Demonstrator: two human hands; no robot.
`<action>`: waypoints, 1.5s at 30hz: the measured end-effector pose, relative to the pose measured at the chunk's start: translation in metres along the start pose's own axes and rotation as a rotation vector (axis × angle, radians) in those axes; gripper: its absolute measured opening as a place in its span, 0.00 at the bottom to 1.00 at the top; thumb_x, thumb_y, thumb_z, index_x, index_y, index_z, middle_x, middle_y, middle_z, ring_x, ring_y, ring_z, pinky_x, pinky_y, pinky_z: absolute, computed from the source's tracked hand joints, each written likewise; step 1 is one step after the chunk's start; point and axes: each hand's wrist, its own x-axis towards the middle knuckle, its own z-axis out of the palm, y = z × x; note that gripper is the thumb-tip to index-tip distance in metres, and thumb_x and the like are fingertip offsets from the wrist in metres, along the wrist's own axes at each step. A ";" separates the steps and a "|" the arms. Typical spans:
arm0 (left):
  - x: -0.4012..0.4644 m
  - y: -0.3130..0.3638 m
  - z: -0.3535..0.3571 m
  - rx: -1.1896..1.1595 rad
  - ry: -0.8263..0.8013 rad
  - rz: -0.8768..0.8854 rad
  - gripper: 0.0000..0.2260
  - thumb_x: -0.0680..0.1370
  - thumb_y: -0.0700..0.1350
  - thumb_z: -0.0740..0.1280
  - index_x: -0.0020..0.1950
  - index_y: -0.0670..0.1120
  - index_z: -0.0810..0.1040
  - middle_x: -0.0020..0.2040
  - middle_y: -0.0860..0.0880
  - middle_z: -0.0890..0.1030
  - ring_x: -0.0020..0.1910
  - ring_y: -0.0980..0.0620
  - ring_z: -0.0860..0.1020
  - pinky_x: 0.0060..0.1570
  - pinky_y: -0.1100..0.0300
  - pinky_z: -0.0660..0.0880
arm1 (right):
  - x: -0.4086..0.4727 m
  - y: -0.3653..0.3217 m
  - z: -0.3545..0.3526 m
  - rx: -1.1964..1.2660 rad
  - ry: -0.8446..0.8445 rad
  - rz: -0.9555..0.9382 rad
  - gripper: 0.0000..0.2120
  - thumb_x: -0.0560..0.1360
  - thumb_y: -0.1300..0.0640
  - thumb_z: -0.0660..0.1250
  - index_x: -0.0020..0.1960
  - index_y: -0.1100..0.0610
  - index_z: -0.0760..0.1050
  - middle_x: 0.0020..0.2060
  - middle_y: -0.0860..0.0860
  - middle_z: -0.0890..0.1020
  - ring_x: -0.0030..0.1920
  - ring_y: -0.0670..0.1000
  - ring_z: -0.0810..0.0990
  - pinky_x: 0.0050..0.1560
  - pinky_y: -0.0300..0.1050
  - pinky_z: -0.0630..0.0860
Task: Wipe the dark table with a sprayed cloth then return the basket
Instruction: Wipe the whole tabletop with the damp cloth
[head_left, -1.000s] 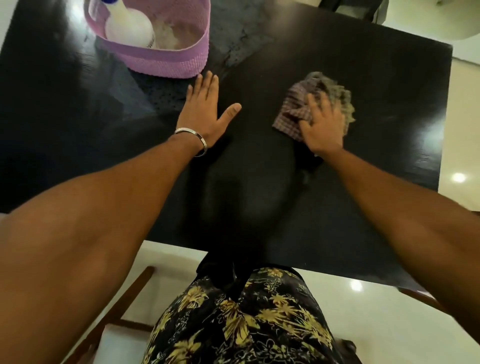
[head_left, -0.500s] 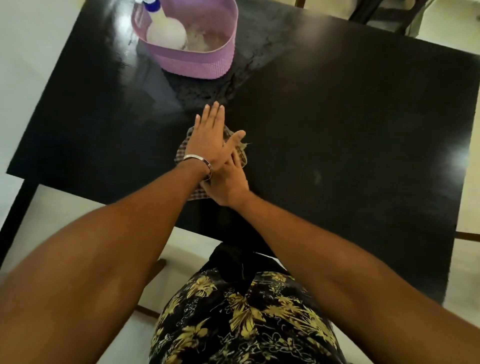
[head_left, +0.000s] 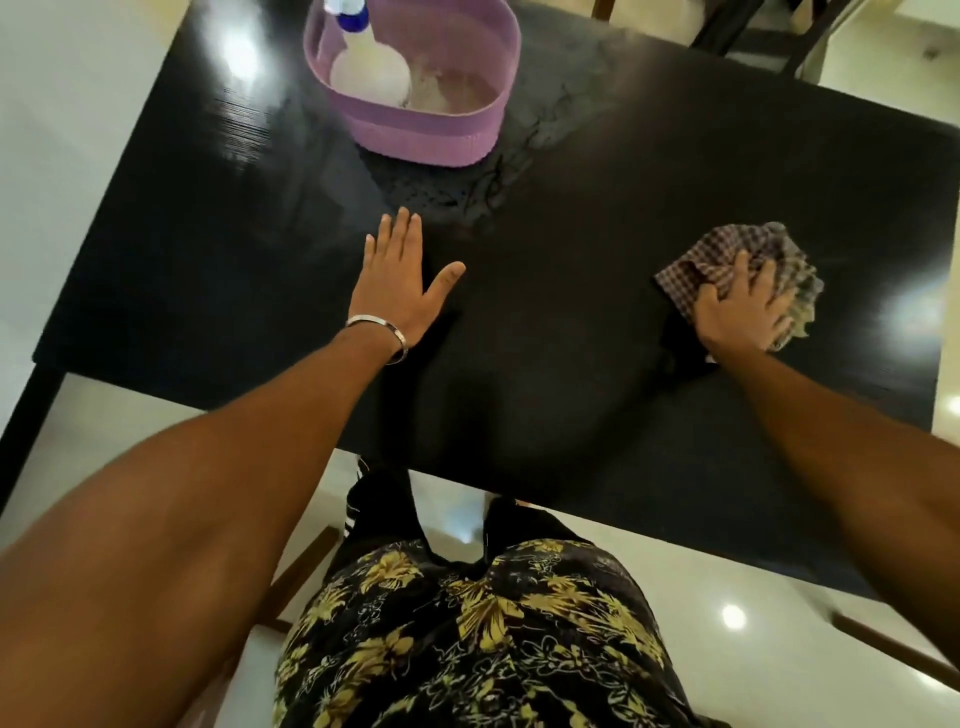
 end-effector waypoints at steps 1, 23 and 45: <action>0.003 -0.012 -0.005 0.007 0.001 0.008 0.39 0.78 0.67 0.45 0.79 0.41 0.47 0.80 0.44 0.47 0.79 0.46 0.43 0.77 0.49 0.42 | -0.004 -0.012 0.004 0.007 -0.001 0.026 0.32 0.80 0.43 0.54 0.81 0.43 0.48 0.81 0.49 0.46 0.79 0.64 0.42 0.76 0.64 0.40; 0.052 -0.239 -0.099 0.012 -0.062 0.060 0.40 0.78 0.68 0.46 0.79 0.41 0.45 0.80 0.44 0.45 0.78 0.47 0.42 0.76 0.51 0.40 | -0.246 -0.402 0.143 -0.158 -0.154 -0.735 0.35 0.78 0.43 0.58 0.81 0.45 0.48 0.81 0.54 0.48 0.79 0.65 0.41 0.75 0.67 0.41; 0.079 -0.176 -0.101 0.039 -0.120 0.151 0.39 0.76 0.68 0.44 0.79 0.44 0.44 0.80 0.46 0.44 0.78 0.49 0.41 0.76 0.50 0.42 | -0.173 -0.225 0.094 -0.112 -0.061 -0.429 0.34 0.77 0.40 0.55 0.81 0.41 0.49 0.81 0.48 0.50 0.80 0.59 0.45 0.78 0.62 0.45</action>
